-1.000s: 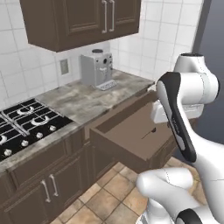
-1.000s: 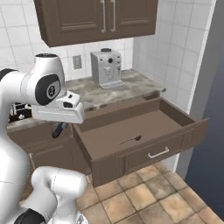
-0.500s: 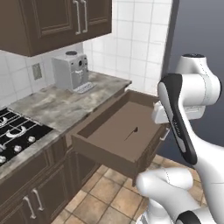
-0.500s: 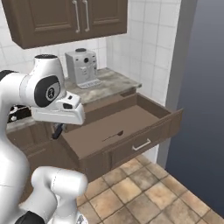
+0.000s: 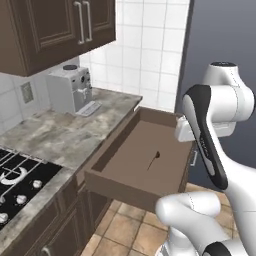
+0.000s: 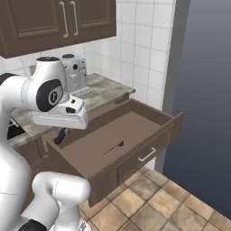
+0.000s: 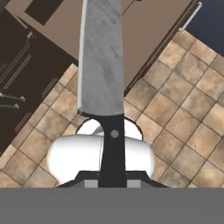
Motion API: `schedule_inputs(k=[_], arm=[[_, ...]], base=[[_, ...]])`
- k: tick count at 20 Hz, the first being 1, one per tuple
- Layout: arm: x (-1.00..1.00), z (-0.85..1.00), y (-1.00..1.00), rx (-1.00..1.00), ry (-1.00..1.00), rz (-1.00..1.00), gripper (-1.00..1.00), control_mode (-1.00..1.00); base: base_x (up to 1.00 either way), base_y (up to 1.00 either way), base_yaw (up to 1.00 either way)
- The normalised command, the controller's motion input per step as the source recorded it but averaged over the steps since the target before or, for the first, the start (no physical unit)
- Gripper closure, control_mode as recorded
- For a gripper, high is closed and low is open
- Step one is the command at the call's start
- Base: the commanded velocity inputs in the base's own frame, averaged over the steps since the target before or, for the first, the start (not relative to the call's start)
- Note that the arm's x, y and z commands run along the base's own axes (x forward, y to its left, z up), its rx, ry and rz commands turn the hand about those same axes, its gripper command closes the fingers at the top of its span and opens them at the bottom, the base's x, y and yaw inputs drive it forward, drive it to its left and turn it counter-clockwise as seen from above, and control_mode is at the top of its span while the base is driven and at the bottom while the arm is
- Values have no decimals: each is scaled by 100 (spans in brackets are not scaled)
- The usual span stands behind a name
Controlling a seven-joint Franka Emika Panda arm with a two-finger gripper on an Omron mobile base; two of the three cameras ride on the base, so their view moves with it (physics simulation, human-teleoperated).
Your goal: Pick up the metallic utensils from the counter and place them in the open drawer. Make sure not to pick up any wooden utensils.
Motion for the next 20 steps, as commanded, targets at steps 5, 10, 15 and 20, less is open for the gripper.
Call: schedule_inputs(k=[5, 10, 15, 20], arm=[[0, 0, 0, 0, 0, 0, 100, 100], [0, 0, 0, 0, 0, 0, 100, 100], [0, 0, 0, 0, 0, 0, 100, 100], [0, 0, 0, 0, 0, 0, 100, 100]], base=[[42, 35, -37], [15, 0, -49], [40, 16, -45], [18, 54, -24]])
